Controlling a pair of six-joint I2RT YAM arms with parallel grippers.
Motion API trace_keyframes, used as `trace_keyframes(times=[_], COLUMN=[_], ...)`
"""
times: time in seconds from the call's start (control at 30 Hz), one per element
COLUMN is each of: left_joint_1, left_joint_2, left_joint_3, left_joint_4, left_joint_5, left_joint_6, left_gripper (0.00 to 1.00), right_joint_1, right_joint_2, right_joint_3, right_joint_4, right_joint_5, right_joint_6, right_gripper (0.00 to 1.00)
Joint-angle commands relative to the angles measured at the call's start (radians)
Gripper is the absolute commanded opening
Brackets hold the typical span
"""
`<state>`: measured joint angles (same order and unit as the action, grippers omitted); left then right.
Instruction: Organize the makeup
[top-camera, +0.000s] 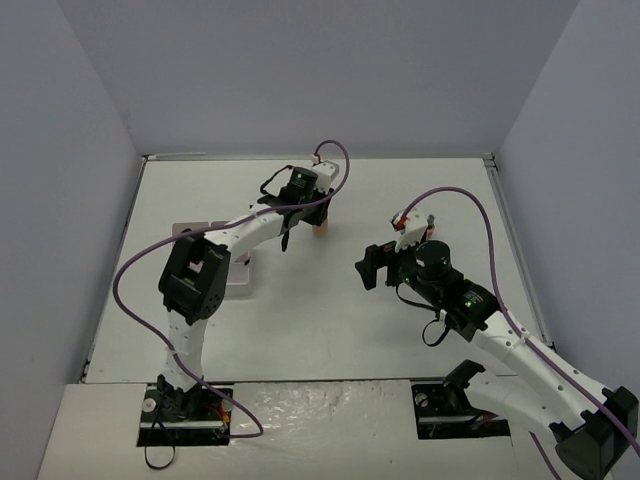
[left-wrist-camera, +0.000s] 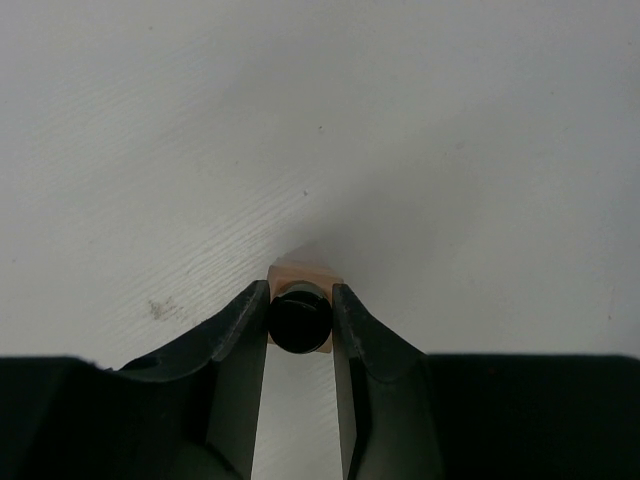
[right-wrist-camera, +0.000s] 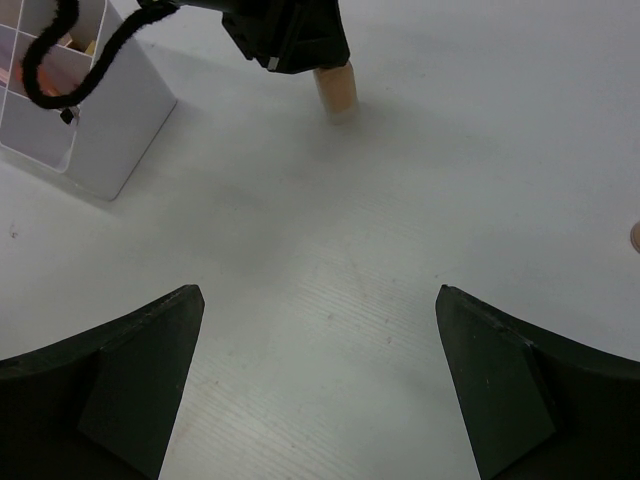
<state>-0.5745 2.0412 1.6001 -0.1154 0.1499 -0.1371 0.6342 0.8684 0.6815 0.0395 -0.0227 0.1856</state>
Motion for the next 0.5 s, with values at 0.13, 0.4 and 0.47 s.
trace_keyframes(times=[0.13,0.4,0.47], left_joint_1=[-0.005,0.017,0.018], left_joint_2=[-0.385,-0.697,-0.768], left_joint_3=[-0.095,-0.299,-0.348], left_joint_4=[-0.022,-0.183,-0.210], left_joint_5=[-0.190,-0.380,-0.413], left_joint_6=[-0.094,-0.194,-0.235], left_gripper=[0.00,0.00,0.00], right_joint_1=[-0.008,-0.011,-0.011], right_joint_2=[-0.013,-0.004,0.007], right_joint_3=[0.008,-0.017,-0.023], right_joint_4=[0.054,0.080,0.093], right_joint_5=[0.020,0.016,0.010], right_joint_6=[-0.001,-0.002,-0.001], right_gripper=[0.99,0.99,0.99])
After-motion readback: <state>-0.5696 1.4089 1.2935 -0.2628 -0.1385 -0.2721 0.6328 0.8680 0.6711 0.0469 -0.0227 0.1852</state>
